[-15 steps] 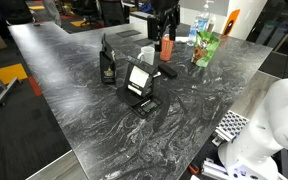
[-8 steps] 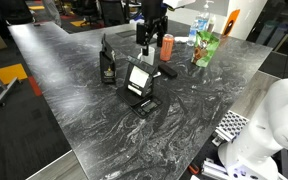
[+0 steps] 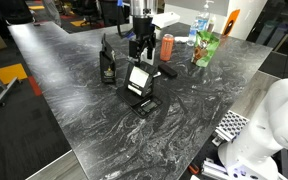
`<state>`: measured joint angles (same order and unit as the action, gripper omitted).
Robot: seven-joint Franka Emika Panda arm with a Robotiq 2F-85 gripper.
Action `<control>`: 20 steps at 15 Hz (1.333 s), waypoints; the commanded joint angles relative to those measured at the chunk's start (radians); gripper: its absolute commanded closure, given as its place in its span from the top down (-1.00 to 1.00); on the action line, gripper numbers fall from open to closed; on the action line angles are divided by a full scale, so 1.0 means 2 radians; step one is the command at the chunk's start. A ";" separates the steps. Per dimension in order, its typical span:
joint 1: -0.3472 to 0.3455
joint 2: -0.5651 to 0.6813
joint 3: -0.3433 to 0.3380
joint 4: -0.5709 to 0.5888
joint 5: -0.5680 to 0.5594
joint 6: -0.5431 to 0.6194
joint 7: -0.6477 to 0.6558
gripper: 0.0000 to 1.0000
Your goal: Remove the black packet from the scale, put it on the table and press the left button on the scale
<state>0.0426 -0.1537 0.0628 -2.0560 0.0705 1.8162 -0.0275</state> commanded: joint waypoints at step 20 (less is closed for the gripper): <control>-0.018 -0.097 -0.030 -0.113 0.025 0.043 0.039 -0.97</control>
<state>0.0313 -0.2381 0.0130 -2.1699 0.1212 1.8680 -0.0062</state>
